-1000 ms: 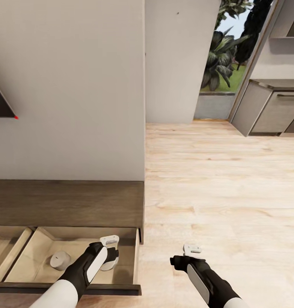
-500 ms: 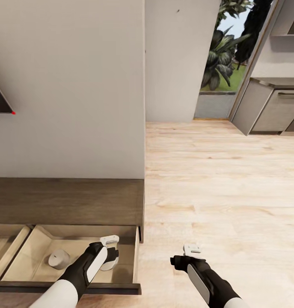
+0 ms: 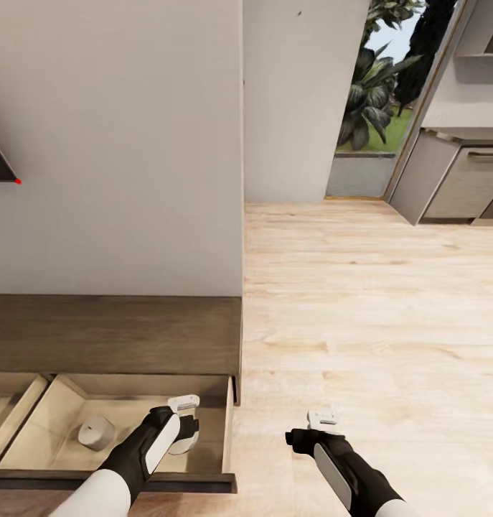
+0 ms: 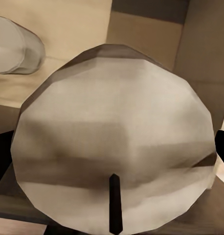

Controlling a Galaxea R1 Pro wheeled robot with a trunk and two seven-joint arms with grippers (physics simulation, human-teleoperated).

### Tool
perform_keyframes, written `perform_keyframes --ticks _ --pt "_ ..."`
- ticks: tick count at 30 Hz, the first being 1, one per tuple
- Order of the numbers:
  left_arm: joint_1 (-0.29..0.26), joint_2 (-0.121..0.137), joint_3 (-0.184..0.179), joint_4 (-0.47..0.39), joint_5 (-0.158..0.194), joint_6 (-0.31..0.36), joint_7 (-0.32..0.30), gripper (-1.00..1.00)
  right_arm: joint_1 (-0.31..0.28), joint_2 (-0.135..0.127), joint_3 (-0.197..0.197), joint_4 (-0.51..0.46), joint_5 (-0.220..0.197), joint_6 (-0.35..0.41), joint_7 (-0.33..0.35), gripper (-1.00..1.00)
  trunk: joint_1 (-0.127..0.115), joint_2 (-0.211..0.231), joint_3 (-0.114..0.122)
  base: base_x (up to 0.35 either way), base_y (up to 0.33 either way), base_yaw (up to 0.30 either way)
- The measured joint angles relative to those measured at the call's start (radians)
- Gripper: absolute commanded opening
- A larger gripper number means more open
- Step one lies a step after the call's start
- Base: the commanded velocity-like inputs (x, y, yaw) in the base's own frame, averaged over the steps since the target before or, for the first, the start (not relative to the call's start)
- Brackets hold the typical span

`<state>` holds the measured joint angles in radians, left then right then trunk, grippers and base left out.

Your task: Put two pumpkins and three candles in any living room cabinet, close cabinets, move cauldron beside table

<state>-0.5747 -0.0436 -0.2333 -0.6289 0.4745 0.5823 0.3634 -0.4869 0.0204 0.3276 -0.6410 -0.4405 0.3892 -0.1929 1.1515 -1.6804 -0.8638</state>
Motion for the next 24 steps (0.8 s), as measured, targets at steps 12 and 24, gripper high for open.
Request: perform_keyframes --ticks 12,24 --pt "0.000 0.000 0.000 -0.002 0.001 0.000 0.000 -1.00 0.000 0.000 0.000 0.000 0.000 -0.001 0.000 1.00 0.046 -0.084 -0.038 0.000 0.000 0.000" --pt "0.000 0.001 0.003 -0.008 0.004 0.000 0.000 -1.00 0.000 -0.001 0.000 0.000 0.000 0.000 0.000 1.00 0.092 -0.168 -0.075 0.000 0.000 0.000"
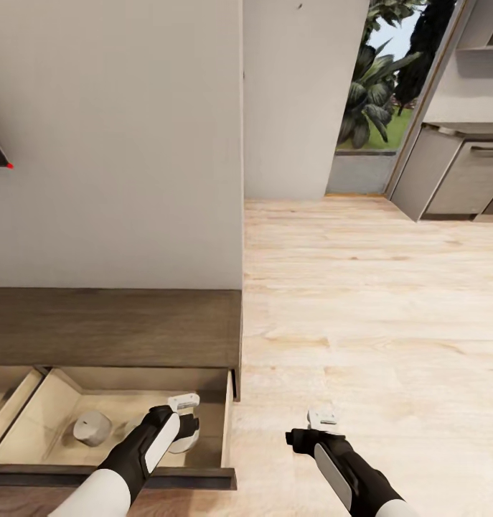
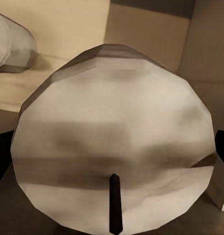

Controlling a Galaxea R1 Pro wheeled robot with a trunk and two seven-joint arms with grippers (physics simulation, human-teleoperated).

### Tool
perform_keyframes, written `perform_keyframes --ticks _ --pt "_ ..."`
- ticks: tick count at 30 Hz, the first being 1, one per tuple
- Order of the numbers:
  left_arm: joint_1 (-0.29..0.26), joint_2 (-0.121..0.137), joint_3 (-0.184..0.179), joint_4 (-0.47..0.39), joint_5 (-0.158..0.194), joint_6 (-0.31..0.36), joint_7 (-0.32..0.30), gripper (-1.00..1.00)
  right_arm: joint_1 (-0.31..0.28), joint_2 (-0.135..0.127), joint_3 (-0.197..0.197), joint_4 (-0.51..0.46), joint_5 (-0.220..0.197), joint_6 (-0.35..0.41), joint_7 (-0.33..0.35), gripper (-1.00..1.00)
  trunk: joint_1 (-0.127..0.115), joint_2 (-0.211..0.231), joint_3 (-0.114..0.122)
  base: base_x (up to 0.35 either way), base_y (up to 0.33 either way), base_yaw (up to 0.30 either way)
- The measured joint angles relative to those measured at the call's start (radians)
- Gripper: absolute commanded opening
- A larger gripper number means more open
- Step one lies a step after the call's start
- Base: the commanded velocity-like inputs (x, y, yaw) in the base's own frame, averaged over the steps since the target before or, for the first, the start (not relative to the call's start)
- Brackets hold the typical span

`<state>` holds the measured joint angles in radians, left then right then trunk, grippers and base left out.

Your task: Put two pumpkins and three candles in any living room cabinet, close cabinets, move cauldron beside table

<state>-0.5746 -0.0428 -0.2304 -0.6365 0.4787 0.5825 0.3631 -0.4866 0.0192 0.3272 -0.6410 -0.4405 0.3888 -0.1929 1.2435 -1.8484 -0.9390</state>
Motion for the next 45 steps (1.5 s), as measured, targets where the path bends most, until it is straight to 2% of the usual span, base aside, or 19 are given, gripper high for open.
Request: perform_keyframes --ticks 14,45 --pt "0.000 -0.001 0.001 0.000 0.003 0.000 -0.001 -1.00 0.000 0.000 -0.001 0.000 0.000 0.001 0.000 1.00 0.054 -0.098 -0.044 0.000 0.000 0.000" --pt "0.001 0.001 0.002 -0.005 0.006 0.001 0.000 -1.00 0.000 0.002 -0.001 0.000 0.000 0.001 0.000 1.00 0.054 -0.098 -0.044 0.062 0.006 0.000"
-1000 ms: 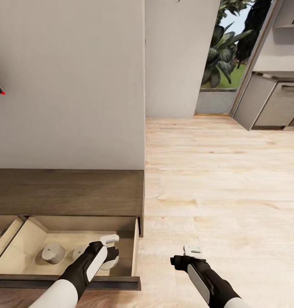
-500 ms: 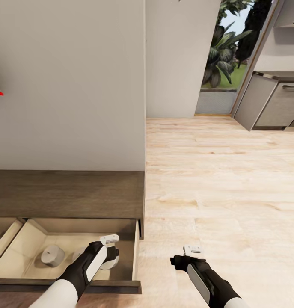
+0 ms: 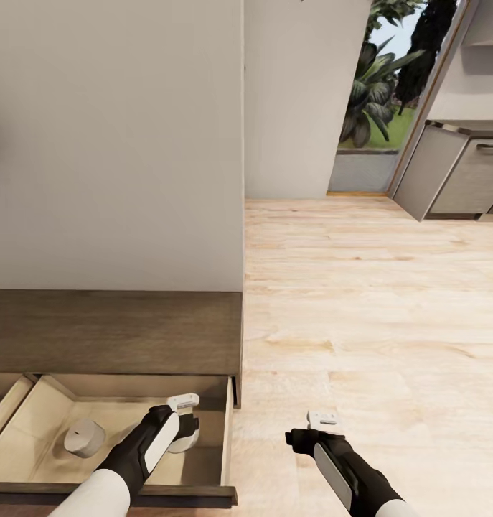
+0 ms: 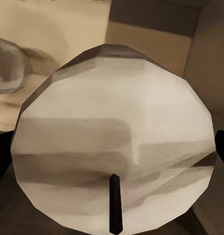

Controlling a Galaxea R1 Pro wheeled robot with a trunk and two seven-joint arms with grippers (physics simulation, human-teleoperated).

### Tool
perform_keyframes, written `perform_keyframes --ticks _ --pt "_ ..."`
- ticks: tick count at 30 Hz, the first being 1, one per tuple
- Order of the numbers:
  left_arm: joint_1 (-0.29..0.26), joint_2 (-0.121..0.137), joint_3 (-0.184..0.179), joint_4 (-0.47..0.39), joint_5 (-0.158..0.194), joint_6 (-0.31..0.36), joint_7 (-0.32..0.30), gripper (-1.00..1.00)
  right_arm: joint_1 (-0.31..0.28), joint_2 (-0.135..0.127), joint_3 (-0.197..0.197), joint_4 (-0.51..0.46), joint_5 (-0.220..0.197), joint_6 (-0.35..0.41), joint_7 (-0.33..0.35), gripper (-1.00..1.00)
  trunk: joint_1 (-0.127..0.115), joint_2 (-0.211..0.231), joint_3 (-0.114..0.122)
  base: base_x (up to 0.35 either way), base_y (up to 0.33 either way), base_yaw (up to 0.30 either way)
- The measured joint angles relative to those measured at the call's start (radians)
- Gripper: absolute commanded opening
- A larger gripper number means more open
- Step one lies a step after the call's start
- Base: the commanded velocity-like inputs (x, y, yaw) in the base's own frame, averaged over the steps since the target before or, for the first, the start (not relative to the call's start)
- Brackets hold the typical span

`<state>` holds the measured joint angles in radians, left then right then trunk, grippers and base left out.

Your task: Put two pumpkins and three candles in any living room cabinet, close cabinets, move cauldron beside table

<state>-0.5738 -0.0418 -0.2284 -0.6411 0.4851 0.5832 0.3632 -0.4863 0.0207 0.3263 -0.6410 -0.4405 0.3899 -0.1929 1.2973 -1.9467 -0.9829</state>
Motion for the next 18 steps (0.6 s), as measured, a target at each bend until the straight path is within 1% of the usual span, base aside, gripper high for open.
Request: perform_keyframes --ticks 2,12,18 --pt "0.000 0.000 0.000 0.000 0.000 0.000 0.000 -1.00 0.000 0.000 0.000 0.000 0.000 0.000 0.000 1.00 0.000 0.000 0.000 0.003 0.000 0.000" --pt "0.000 -0.001 0.001 -0.001 0.000 0.001 0.002 -1.00 0.000 0.000 0.000 -0.001 0.000 0.000 0.000 1.00 0.038 -0.070 -0.031 0.000 0.000 0.000" --pt "-0.001 -0.002 0.000 -0.003 -0.001 0.001 0.034 -1.00 0.000 0.000 0.000 -0.002 0.000 0.000 0.000 1.00 0.061 -0.112 -0.050 0.000 0.000 0.000"
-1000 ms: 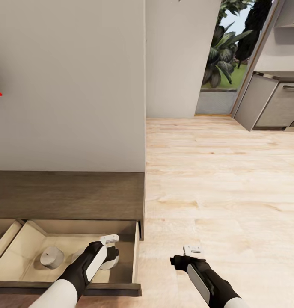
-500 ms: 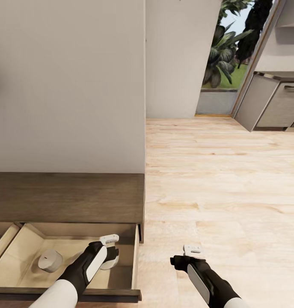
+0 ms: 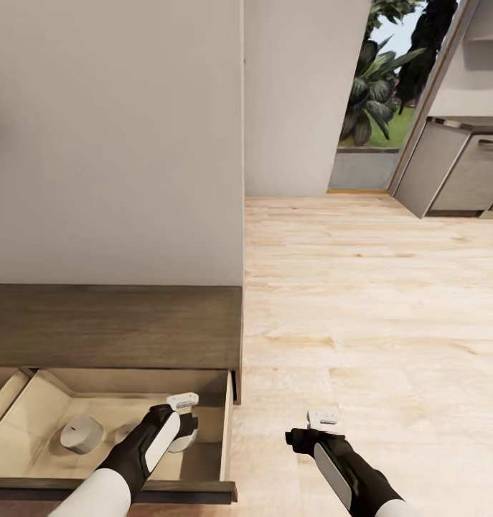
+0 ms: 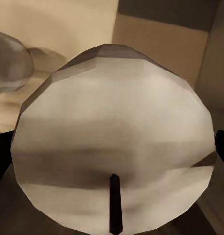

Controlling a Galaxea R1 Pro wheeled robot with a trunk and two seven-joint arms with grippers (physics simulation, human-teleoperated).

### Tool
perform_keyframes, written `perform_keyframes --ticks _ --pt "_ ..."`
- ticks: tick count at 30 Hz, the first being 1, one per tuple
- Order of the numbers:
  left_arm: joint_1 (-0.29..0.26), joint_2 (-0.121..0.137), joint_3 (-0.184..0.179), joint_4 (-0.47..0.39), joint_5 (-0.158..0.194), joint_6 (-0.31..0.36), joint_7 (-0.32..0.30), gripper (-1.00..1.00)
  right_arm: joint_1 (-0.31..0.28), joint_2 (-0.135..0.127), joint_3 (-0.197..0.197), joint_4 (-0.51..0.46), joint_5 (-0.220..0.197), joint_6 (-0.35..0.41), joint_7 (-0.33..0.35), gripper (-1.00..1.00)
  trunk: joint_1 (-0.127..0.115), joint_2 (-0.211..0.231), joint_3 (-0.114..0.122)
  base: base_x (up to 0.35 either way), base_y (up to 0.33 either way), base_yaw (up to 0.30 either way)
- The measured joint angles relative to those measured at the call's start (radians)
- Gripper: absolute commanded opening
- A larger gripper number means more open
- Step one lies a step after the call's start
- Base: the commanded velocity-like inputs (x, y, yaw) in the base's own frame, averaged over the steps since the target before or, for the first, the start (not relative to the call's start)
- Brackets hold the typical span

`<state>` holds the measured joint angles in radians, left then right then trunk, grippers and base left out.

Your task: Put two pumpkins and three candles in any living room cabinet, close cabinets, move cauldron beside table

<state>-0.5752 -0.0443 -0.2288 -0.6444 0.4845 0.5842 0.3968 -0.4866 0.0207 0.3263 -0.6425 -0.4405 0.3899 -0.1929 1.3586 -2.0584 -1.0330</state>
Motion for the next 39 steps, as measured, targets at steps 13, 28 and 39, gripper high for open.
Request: perform_keyframes --ticks 13,28,39 --pt "-0.003 -0.001 0.000 0.003 -0.009 -0.003 0.008 -1.00 0.000 0.004 0.000 0.000 0.000 0.000 -0.001 1.00 0.050 -0.091 -0.041 0.000 0.000 0.000" --pt "-0.004 -0.016 -0.008 -0.026 -0.008 -0.047 0.011 -1.00 0.000 0.003 0.000 0.000 0.000 0.000 0.000 1.00 0.107 -0.196 -0.088 0.000 0.000 0.000" --pt "-0.004 -0.022 -0.006 -0.049 -0.010 -0.041 0.094 -1.00 0.000 0.002 0.000 0.000 0.000 0.000 0.000 1.00 0.150 -0.273 -0.122 0.000 0.000 0.000"
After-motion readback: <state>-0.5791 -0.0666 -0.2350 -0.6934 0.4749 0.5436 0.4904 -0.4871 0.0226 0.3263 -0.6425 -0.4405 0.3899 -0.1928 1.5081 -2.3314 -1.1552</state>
